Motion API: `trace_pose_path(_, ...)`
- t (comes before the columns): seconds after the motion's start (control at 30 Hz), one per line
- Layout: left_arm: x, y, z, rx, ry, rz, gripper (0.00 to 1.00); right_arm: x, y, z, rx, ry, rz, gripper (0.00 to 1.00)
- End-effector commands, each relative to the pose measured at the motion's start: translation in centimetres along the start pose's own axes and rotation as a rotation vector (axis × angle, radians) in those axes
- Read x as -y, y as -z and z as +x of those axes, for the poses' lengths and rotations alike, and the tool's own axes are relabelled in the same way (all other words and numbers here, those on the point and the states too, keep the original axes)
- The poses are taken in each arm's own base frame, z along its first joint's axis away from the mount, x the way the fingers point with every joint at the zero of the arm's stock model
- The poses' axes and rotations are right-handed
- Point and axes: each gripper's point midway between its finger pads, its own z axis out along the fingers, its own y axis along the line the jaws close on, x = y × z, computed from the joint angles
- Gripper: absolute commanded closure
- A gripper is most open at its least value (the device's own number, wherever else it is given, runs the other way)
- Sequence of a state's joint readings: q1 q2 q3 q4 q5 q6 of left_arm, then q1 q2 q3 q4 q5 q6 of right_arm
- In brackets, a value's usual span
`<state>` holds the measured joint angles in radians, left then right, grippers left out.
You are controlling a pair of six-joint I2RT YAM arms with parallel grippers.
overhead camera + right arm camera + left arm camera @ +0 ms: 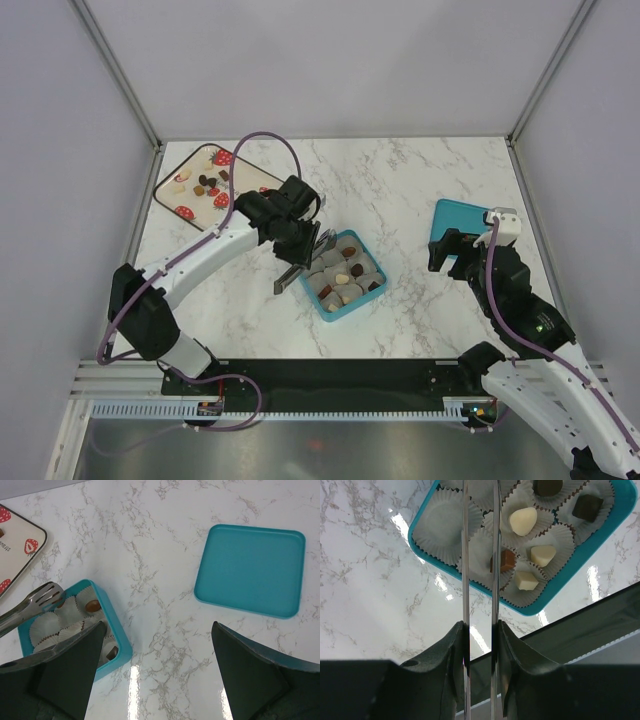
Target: Pack the chocolate
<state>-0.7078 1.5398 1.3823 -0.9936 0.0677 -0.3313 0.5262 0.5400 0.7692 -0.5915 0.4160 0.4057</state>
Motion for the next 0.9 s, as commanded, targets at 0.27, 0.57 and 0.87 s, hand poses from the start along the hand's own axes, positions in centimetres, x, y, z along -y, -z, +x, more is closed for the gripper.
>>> trace_pose_path(0.27,0.0,-1.6,-0.2,0.003,0.025,-0.025,0.67,-0.3,0.4,-1.4,0.035,-0.027,-0.009,0.03)
trace_pose_path(0.57,0.6,-0.4,0.2,0.031,0.011,-0.003,0.67,-0.3,0.3,-1.3,0.035,-0.027,-0.009,0.03)
trace_pose_path(0.87,0.9,0.3,0.4,0.048,0.003,0.007,0.67,-0.7,0.4,-1.4,0.034,-0.039,-0.029,0.03)
